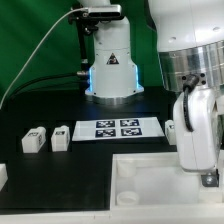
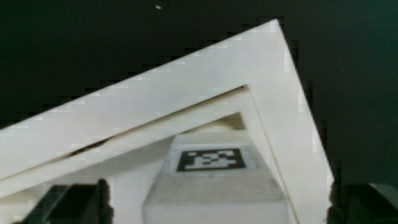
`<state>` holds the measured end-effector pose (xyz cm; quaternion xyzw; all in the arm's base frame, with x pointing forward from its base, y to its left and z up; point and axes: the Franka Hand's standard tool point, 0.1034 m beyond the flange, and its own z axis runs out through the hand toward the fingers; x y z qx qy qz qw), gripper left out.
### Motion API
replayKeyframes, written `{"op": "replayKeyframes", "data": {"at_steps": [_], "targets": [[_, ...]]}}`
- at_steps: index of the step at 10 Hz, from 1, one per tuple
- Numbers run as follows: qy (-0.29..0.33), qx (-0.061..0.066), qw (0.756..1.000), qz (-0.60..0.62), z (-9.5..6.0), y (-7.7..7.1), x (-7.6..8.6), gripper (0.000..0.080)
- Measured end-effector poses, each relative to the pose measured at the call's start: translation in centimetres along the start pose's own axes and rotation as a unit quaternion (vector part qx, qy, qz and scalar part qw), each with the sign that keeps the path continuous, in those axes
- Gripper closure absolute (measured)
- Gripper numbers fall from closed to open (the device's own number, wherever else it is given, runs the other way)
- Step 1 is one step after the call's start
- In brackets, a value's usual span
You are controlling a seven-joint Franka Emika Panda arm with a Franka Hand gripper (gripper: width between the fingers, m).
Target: Assemble one leg
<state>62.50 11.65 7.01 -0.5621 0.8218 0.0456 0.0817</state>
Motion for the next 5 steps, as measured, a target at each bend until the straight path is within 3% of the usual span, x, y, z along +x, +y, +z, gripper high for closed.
{"op": "replayKeyframes", "data": {"at_steps": [4, 5], "targets": [[-0.018, 0.015, 0.999, -0.022, -3.1, 0.2, -2.8, 0.0151], [-0.017, 0.013, 1.0, -0.023, -2.8, 0.4, -2.8, 0.0151]]}}
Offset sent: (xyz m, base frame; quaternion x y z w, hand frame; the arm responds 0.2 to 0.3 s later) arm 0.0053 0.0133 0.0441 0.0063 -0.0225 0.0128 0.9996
